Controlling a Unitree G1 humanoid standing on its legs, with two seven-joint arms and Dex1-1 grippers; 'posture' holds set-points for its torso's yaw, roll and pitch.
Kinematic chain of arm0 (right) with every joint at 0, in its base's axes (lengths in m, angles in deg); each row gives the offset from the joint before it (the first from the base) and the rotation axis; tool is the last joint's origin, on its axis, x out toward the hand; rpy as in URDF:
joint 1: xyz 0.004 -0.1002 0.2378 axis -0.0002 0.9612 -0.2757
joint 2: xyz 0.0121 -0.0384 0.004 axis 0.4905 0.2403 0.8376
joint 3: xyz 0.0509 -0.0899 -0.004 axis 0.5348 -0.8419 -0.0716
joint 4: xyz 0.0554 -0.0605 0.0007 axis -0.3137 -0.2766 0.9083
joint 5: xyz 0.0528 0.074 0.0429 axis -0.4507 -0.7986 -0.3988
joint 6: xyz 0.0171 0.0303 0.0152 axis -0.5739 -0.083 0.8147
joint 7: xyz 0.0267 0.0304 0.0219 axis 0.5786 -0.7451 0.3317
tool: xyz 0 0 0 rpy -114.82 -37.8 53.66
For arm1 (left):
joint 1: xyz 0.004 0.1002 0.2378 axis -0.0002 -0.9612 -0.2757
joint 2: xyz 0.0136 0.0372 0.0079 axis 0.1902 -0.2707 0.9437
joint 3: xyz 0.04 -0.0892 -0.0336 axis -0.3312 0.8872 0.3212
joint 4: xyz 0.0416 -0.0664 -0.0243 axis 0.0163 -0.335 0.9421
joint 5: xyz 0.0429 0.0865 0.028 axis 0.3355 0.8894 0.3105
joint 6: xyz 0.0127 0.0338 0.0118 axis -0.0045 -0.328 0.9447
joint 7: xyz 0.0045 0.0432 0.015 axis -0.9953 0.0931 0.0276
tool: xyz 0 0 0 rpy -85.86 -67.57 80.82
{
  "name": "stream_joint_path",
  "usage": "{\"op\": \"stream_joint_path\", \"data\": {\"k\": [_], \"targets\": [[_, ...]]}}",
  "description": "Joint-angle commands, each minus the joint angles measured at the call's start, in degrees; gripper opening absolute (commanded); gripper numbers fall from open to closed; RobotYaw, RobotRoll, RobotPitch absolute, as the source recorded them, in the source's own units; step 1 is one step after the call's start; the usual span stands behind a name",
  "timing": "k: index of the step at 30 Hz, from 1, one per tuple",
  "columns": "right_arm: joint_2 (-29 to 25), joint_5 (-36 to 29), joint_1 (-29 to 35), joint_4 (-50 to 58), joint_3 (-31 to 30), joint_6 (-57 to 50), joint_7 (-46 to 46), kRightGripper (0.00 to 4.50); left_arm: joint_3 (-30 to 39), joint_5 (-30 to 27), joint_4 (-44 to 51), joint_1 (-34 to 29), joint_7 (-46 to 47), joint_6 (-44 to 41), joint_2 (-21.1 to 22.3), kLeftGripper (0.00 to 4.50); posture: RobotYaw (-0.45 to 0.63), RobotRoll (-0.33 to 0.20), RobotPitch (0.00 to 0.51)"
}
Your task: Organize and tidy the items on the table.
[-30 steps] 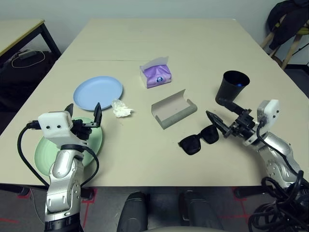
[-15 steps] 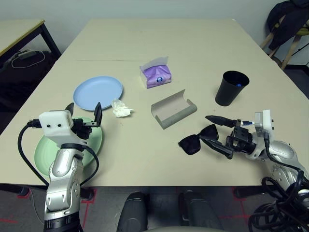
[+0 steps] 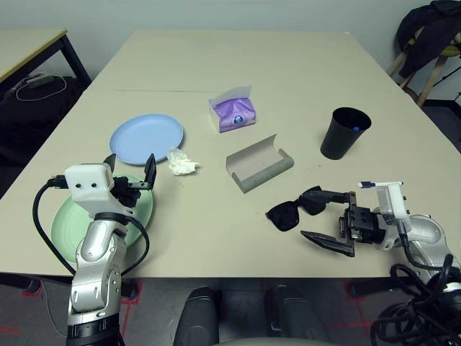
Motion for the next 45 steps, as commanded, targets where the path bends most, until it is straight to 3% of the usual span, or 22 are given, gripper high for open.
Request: {"op": "stream_joint_path", "data": {"k": [1,13,16,22,27,34,45], "targets": [[0.2,-0.8,0.3,-0.6,0.0,0.9,-0.6,4.48,-0.6,0.2,-0.2,0.3,-0.4,-0.8,0.3,4.5,0.1,0.0,0.052],[0.2,-2.2,-0.4,1.3,0.3,0.3,0.3,4.48,-0.9,0.2,-0.4,1.5,-0.5,-1.6,0.2,4.5,0.09,0.0,0.051],[0.0,-1.9,-0.6,0.8,0.2,0.7,0.4,4.48,-1.9,2.5,0.5,2.4,1.3,-6.1,1.3,4.5,0.09,0.0,0.055],[-0.1,-1.8,-0.9,-0.1,0.3,1.1,0.1,4.48,-0.3,-1.5,3.4,2.6,-2.1,-12.2,4.7,4.5,0.1,0.0,0.061],[0.0,-2.1,-1.1,-0.4,0.3,1.0,-0.1,4.48,3.3,-2.0,4.7,-1.7,-6.4,-13.1,10.7,4.5,0.1,0.0,0.061],[-0.1,-2.4,-1.4,-1.1,0.2,0.9,-1.0,4.48,13.2,-3.3,-2.0,-4.3,-8.9,-13.6,16.5,4.5,0.1,0.0,0.061],[-0.2,-2.8,-0.7,-0.2,0.2,-0.1,-1.1,4.48,15.8,0.2,-10.2,-7.0,-8.8,-14.4,20.7,4.5,0.13,0.0,0.075]]}}
